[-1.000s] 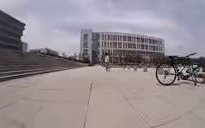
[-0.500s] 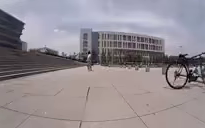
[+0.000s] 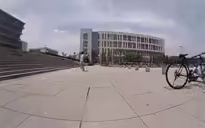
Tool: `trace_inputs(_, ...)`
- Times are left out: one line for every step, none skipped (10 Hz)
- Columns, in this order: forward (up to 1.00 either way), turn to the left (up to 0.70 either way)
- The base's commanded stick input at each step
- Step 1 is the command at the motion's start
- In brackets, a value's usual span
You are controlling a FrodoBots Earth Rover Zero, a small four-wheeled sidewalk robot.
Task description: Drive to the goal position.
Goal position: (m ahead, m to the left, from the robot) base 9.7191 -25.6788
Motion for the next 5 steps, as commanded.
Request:
trace_inputs(0.64,0.00)
trace_inputs(1.00,0.00)
trace_inputs(1.00,0.00)
trace_inputs(1.00,0.00)
trace_inputs(1.00,0.00)
